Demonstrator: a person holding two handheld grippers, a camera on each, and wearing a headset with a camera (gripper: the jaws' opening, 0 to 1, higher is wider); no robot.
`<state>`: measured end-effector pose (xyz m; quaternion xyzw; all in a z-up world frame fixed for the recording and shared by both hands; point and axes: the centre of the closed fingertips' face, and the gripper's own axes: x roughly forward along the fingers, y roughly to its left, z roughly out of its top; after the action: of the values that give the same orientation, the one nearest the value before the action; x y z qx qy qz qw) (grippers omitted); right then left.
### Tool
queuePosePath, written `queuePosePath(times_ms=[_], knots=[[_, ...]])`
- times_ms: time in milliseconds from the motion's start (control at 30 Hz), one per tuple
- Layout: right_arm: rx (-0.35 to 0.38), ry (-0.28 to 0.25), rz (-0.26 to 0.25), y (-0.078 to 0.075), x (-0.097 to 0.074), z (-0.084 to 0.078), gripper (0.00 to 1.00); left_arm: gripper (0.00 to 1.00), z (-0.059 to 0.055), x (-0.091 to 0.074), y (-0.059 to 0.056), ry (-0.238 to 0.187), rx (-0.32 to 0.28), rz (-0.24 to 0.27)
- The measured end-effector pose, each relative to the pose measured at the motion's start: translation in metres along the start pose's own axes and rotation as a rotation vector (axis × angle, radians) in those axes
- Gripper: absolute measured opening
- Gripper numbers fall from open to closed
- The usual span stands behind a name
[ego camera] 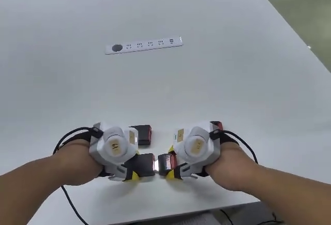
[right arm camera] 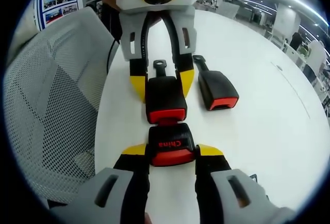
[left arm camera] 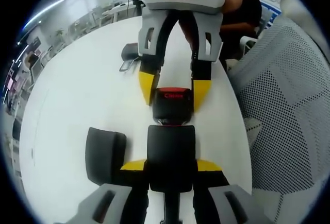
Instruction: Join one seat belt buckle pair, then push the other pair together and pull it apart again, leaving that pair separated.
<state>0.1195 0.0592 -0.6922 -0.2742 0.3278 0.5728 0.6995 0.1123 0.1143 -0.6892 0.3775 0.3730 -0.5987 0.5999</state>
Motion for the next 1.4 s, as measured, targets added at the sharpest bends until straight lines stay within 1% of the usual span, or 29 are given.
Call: queuePosePath(times_ms=[67,200,300,333,400,467,533,633,667,767,800,833,867,900,933,967,1000,1033,1067,1100,1133,1167,1200,1233,1267,1300,1333,1367,1400], knots=[[0.006,0.001,0.006,0.0,0.001,0.0,0.33,0.32,0.001,0.0,0.0,0.005,-0.001,0.004],[0.024,0.003,0.016,0.001,0.0,-0.001,0.34,0.33,0.001,0.001,0.0,0.058,-0.002,0.011],[-0.001,0.033,0.015,0.002,0.0,-0.002,0.34,0.33,-0.001,0.002,0.002,0.083,-0.002,0.008],[0.006,0.037,0.013,0.001,0.001,-0.001,0.34,0.33,-0.001,0.001,0.002,0.09,0.001,0.008],[0.003,0.046,0.013,0.001,0.001,-0.002,0.35,0.34,-0.002,0.001,0.003,0.092,-0.002,0.009],[0.004,0.044,0.011,0.002,0.001,-0.002,0.35,0.34,-0.004,0.001,0.004,0.086,-0.011,0.015],[-0.002,0.036,0.009,0.003,0.001,-0.001,0.35,0.34,-0.004,0.001,0.004,0.082,-0.02,0.024],[0.001,0.025,0.001,0.003,0.001,-0.001,0.35,0.34,-0.006,0.001,0.005,0.078,-0.049,0.035],[0.008,0.025,-0.003,0.004,0.001,-0.001,0.36,0.35,-0.008,0.002,0.007,0.068,-0.066,0.039],[0.021,0.012,-0.014,0.005,-0.004,-0.002,0.36,0.35,-0.008,-0.002,0.006,0.054,-0.081,0.05],[0.039,-0.006,-0.019,0.005,-0.006,0.0,0.36,0.35,-0.009,-0.004,0.006,0.049,-0.086,0.054],[0.05,-0.019,-0.028,0.004,-0.01,0.002,0.37,0.35,-0.008,-0.01,0.005,0.039,-0.101,0.058],[0.061,-0.038,-0.031,0.006,-0.018,0.005,0.38,0.36,-0.006,-0.014,0.004,0.028,-0.114,0.057],[0.061,-0.054,-0.031,0.006,-0.024,0.008,0.38,0.37,-0.004,-0.018,0.005,-0.001,-0.15,0.06],[0.059,-0.063,-0.034,0.006,-0.03,0.008,0.38,0.37,0.0,-0.022,0.005,-0.027,-0.165,0.06],[0.061,-0.076,-0.034,0.004,-0.038,0.007,0.38,0.38,0.012,-0.031,0.006,-0.067,-0.18,0.068],[0.067,-0.086,-0.033,0.003,-0.041,0.005,0.37,0.38,0.017,-0.036,0.008,-0.095,-0.197,0.074],[0.084,-0.104,-0.05,-0.003,-0.048,0.002,0.36,0.38,0.015,-0.038,0.018,-0.123,-0.216,0.091],[0.099,-0.114,-0.069,-0.008,-0.055,0.0,0.36,0.38,0.017,-0.041,0.023,-0.143,-0.235,0.097],[0.123,-0.124,-0.095,-0.017,-0.062,-0.006,0.37,0.38,0.026,-0.047,0.026,-0.166,-0.25,0.109],[0.143,-0.128,-0.119,-0.025,-0.068,-0.012,0.37,0.38,0.027,-0.05,0.032,-0.167,-0.237,0.128],[0.154,-0.124,-0.135,-0.033,-0.074,-0.019,0.37,0.39,0.026,-0.051,0.042,-0.171,-0.215,0.152],[0.156,-0.117,-0.155,-0.039,-0.078,-0.025,0.38,0.4,0.024,-0.051,0.049,-0.162,-0.204,0.165],[0.154,-0.111,-0.172,-0.046,-0.082,-0.029,0.38,0.41,0.027,-0.052,0.052,-0.155,-0.193,0.176],[0.153,-0.105,-0.182,-0.052,-0.087,-0.033,0.38,0.44,0.025,-0.05,0.059,-0.138,-0.167,0.187],[0.151,-0.101,-0.189,-0.058,-0.09,-0.036,0.38,0.46,0.021,-0.049,0.065,-0.121,-0.148,0.191],[0.139,-0.084,-0.204,-0.068,-0.095,-0.041,0.37,0.47,0.019,-0.047,0.071,-0.101,-0.105,0.199],[0.118,-0.068,-0.21,-0.074,-0.097,-0.045,0.37,0.46,0.02,-0.046,0.077,-0.101,-0.058,0.216],[0.1,-0.05,-0.219,-0.081,-0.099,-0.05,0.37,0.45,0.019,-0.045,0.08,-0.098,-0.055,0.212]])
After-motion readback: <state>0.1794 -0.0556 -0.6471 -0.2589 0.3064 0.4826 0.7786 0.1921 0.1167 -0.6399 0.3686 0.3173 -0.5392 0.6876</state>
